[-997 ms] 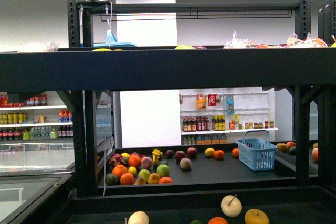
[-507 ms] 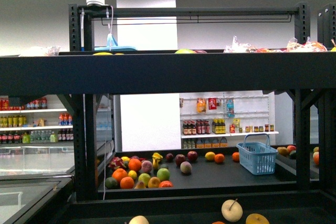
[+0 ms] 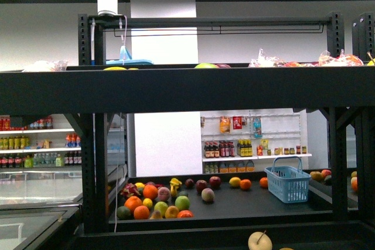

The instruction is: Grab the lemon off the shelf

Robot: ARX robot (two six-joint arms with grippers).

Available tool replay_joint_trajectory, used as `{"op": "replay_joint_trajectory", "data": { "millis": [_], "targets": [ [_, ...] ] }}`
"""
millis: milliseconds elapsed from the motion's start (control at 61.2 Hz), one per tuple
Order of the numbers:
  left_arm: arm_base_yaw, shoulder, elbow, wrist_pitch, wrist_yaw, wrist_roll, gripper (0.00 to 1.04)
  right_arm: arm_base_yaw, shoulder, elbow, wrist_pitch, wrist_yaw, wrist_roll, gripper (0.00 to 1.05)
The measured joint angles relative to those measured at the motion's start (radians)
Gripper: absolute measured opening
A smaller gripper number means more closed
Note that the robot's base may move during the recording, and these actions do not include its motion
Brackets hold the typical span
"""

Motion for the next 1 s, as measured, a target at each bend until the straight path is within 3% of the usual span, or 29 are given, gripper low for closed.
{"op": "replay_joint_trajectory", "data": {
  "millis": [147,196,245,311,392,654,997],
  "targets": [
    [-0.161,-0.210,-0.094,-0.059,-0.160,0.156,0.97,0.000,0.000,0.000,0.000,0.000,0.000,0.97],
    [-0.195,-0.276,-0.156,0.027,-0.097,0.246,0.92,0.000,0.000,0.000,0.000,0.000,0.000,0.97],
    [-0.244,-0.370,-0.280,0.227,0.011,0.389,0.82,0.000,0.000,0.000,0.000,0.000,0.000,0.97],
    [-0.343,-0.489,-0.414,0.356,-0.025,0.560,0.69,0.000,0.000,0.000,0.000,0.000,0.000,0.97],
    [-0.398,-0.624,-0.553,0.368,-0.028,0.661,0.53,0.000,0.000,0.000,0.000,0.000,0.000,0.97],
    [-0.401,-0.824,-0.797,0.397,-0.049,0.729,0.02,0.000,0.000,0.000,0.000,0.000,0.000,0.97],
    [-0.401,-0.952,-0.932,0.409,-0.049,0.737,0.03,0.000,0.000,0.000,0.000,0.000,0.000,0.97]
  ]
}}
